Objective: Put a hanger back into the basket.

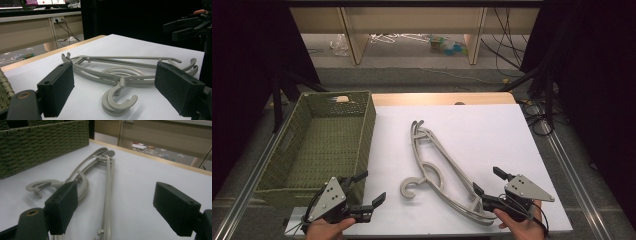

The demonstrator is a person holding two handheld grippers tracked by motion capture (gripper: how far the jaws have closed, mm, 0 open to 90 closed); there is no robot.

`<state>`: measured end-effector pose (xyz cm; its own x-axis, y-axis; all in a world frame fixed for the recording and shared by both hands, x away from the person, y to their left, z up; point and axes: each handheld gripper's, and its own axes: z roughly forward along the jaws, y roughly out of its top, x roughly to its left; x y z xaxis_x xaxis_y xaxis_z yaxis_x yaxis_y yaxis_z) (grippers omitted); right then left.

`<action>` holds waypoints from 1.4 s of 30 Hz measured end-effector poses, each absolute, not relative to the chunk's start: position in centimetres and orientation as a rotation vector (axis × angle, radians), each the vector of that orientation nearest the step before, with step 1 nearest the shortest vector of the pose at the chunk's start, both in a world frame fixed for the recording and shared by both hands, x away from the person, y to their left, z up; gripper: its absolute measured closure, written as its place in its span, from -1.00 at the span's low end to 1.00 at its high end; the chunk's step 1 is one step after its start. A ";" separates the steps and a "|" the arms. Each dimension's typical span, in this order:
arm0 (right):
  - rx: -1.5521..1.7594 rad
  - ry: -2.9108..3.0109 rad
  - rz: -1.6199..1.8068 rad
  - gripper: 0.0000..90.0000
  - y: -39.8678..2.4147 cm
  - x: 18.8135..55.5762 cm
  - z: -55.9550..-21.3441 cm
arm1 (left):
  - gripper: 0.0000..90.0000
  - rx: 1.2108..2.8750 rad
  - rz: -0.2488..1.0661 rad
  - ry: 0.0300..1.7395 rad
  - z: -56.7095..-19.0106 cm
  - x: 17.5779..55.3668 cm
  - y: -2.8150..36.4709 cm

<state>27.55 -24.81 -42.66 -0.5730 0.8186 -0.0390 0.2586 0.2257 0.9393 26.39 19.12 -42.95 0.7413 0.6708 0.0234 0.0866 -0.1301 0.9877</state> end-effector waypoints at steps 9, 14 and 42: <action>0.984 1.972 1.345 -0.61 -24.8 27.5 -42.6 | -0.65 1.652 0.556 0.609 -43.0 26.3 19.0; 0.975 1.976 1.335 -0.65 -24.6 27.7 -42.8 | -0.65 1.649 0.550 0.620 -43.0 26.3 19.0; 0.684 2.439 1.067 -0.22 -17.2 29.7 -42.6 | -0.65 1.679 0.555 0.624 -43.3 26.5 18.5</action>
